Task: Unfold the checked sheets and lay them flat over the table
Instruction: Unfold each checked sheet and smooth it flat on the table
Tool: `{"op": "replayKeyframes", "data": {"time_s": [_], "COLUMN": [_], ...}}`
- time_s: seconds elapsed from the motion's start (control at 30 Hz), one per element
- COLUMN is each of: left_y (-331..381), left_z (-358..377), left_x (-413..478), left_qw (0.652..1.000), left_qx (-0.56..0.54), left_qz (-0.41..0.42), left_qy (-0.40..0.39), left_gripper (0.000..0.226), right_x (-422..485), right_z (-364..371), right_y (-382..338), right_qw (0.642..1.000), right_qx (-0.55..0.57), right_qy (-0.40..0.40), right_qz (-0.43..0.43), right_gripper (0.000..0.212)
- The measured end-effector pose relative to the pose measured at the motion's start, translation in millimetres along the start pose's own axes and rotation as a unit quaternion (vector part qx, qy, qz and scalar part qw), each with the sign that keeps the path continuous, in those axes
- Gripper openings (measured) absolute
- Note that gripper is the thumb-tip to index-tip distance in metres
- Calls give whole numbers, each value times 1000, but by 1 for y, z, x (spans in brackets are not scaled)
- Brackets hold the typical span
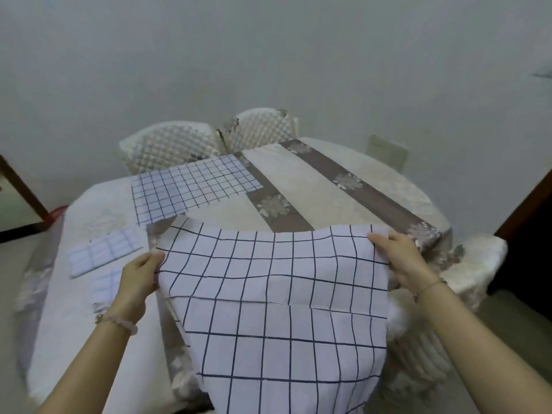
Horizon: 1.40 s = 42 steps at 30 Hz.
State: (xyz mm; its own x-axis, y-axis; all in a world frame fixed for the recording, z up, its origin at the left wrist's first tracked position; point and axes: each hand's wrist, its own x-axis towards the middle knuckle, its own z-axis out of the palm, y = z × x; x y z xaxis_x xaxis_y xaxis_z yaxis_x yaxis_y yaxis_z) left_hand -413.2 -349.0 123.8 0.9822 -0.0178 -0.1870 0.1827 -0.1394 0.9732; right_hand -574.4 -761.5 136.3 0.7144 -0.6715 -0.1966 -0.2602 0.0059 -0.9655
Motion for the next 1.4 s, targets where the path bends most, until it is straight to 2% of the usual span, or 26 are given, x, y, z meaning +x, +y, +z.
{"op": "replayKeyframes", "data": {"time_s": [0.07, 0.23, 0.37, 0.5, 0.6, 0.7, 0.9, 1.03, 1.27, 1.4], "left_y": [-15, -43, -54, -63, -65, -71, -94, -107, -114, -116], "left_z": [-10, -27, -33, -34, -26, -17, -6, 0, 11, 12], "left_x": [3, 3, 3, 12, 20, 34, 66, 78, 92, 96], "left_qw": [999, 989, 976, 967, 963, 958, 958, 951, 943, 934], "left_qx": [5, 33, 62, 63, 62, 64, 98, 108, 105, 125], "left_qz": [-25, -92, -107, -124, -136, -145, -157, -178, -167, -168], "left_qy": [29, 110, 177, 212, 224, 241, 219, 226, 269, 290], "left_gripper": [16, 18, 34, 38, 37, 33, 36, 30, 17, 18], "right_x": [20, 82, 125, 159, 172, 182, 211, 230, 250, 253], "right_z": [25, 86, 131, 165, 179, 192, 198, 197, 204, 206], "right_y": [-1, 8, 15, 26, 37, 44, 46, 49, 57, 58], "right_qw": [999, 989, 977, 966, 967, 970, 969, 971, 971, 967], "right_qx": [-8, -61, -84, -95, -107, -86, -121, -148, -142, -141], "right_qy": [-36, -134, -194, -232, -223, -217, -207, -185, -186, -205], "right_qz": [7, 6, 36, 60, 58, 62, 53, 40, 49, 51], "right_gripper": [14, 15, 15, 13, 16, 8, 14, 17, 23, 10]}}
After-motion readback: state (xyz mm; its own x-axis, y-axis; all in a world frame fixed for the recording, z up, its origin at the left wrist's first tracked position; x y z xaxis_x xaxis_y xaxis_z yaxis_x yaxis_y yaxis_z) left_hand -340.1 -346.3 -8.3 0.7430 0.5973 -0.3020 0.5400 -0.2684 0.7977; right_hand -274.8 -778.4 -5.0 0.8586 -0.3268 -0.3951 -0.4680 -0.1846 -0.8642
